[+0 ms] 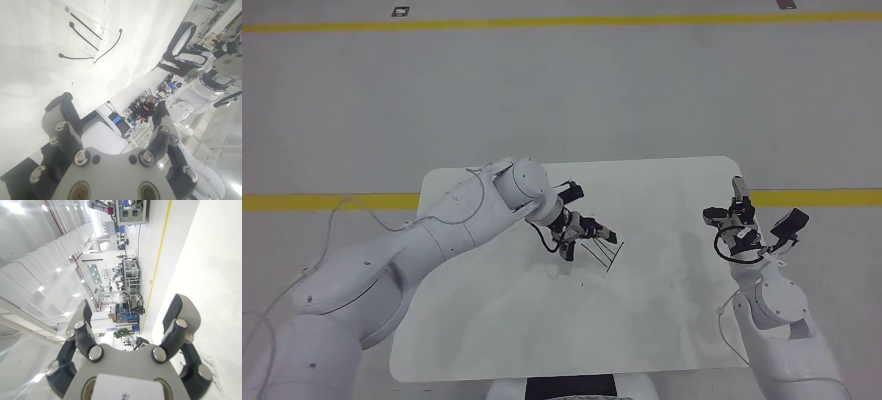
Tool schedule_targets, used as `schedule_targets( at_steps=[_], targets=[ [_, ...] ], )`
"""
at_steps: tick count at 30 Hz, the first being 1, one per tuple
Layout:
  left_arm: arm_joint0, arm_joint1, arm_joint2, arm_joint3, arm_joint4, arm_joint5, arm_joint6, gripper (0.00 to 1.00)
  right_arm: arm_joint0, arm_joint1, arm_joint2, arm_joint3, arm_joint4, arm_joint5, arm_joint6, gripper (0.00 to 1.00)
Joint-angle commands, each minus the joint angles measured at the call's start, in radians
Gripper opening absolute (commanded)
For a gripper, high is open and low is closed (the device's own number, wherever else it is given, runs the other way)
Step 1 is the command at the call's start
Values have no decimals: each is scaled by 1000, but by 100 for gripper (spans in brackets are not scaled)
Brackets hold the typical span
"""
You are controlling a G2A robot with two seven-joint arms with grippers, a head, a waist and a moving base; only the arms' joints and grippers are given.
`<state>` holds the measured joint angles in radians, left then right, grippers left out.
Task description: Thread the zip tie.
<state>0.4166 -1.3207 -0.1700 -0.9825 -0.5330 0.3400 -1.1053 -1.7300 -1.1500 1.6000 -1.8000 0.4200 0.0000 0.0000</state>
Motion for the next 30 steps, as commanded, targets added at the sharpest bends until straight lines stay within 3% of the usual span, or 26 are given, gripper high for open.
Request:
schedule_targets(
  at_steps=[1, 5, 11, 21, 25, 30],
  targets=[
    [-2, -15, 0, 16, 8, 0, -9, 100, 0, 0, 0, 0, 0, 0, 0, 100],
    [-3, -49, 0, 52, 26, 0, -7, 100, 0, 0, 0, 0, 0, 0, 0, 100],
    [10, -100, 0, 140, 41, 0, 7, 100, 0, 0, 0, 0, 0, 0, 0, 100],
    [10, -100, 0, 140, 41, 0, 7, 100, 0, 0, 0, 0, 0, 0, 0, 100],
    [14, -101, -5, 118, 53, 0, 40, 100, 0, 0, 0, 0, 0, 0, 0, 100],
    [11, -113, 0, 133, 89, 0, 37, 100, 0, 0, 0, 0, 0, 0, 0, 100]
  ],
)
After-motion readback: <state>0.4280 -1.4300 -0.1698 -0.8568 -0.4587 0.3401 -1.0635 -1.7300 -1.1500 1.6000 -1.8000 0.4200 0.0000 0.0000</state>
